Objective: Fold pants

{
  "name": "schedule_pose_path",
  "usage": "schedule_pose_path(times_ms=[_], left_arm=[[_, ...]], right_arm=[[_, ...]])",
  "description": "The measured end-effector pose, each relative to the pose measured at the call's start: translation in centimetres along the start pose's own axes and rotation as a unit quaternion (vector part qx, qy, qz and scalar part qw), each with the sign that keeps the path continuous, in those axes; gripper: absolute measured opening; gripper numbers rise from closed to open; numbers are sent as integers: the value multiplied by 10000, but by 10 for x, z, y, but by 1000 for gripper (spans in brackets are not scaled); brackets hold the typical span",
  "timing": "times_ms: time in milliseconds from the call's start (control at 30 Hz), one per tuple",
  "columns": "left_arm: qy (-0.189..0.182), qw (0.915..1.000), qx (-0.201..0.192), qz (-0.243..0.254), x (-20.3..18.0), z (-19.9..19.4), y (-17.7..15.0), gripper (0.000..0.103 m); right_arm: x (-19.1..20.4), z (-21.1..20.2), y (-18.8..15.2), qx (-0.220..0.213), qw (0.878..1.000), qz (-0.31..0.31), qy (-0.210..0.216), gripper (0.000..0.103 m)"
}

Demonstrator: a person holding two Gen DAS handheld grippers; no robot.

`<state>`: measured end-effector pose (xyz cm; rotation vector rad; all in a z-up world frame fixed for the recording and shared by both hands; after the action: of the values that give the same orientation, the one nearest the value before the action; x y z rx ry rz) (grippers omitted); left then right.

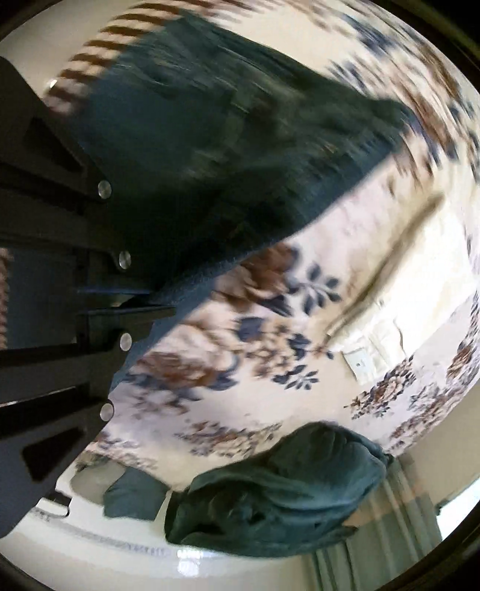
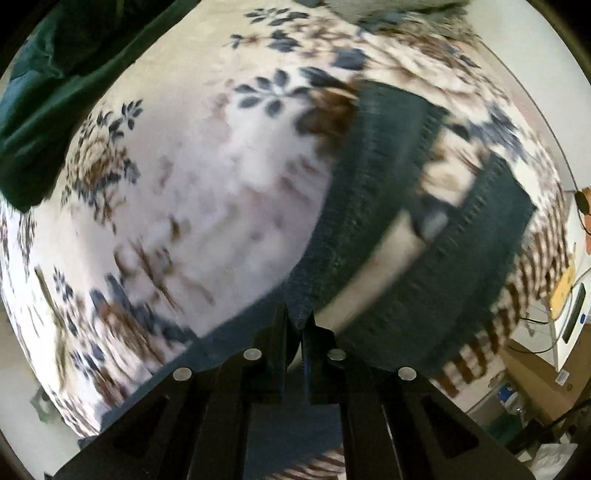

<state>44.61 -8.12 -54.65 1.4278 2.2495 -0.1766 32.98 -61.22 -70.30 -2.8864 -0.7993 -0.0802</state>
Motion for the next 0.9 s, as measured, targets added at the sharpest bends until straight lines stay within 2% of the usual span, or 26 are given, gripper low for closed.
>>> schedule_pose_path(times_ms=[67, 133, 200, 233, 367, 400, 433, 467, 500, 533, 633, 700, 733, 900], left_arm=[[0, 10000, 19, -75, 21, -17, -43, 3], [97, 9996, 128, -241, 50, -26, -80, 3], [216, 9987, 288, -373, 70, -20, -114, 3], [284, 9980, 343, -457, 79, -17, -132, 3], [541, 9948, 596, -626, 107, 12, -165, 5], [725, 9932, 659, -631, 112, 15, -167, 8], [899, 9912, 746, -626, 114, 17, -168, 8], [977, 9906, 783, -556, 111, 16, -166, 8], [1040, 9913, 698, -405, 105, 12, -162, 8], [1124, 9914, 613, -254, 100, 7, -159, 8], [1521, 9873, 404, 227, 77, -4, -150, 32], [1721, 9829, 186, 624, 58, -10, -146, 77], [1848, 9791, 87, 845, 47, -11, -143, 85], [2133, 9594, -121, 1841, -12, 12, -137, 87]], right_arm=[[1, 21, -9, 15, 10000, 37, -28, 6], [-24, 29, -21, 12, 9999, -69, -95, 6], [-14, 60, -25, -5, 9995, -210, -217, 6], [-28, 68, -33, -1, 9989, -344, -314, 6], [-40, 104, -42, 137, 9965, -769, -311, 7], [-47, 109, -45, 249, 9966, -765, -153, 13], [-52, 110, -46, 313, 9966, -757, -72, 29], [-60, 107, -47, 316, 9967, -742, -6, 40], [-69, 101, -45, 224, 9969, -750, 29, 64], [-74, 95, -44, 130, 9968, -779, 72, 79], [-92, 67, -33, -299, 9948, -967, 71, 82], [-89, 51, -23, -519, 9926, -1089, 91, 82], [-83, 46, -16, -619, 9908, -1199, 65, 82], [-17, 38, 29, -956, 9809, -1682, 207, 82]])
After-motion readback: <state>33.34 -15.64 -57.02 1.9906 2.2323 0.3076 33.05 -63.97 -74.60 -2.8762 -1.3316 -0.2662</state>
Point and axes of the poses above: each gripper's, at about its wrist camera, not at the fingertips, and z roughly the way its jaws point, x to its left, y to its top, the point moved 8 cm from there along z, roughly the way its jaws point, and after that the axes turned 10 degrees about z, right-handed, at the moved point
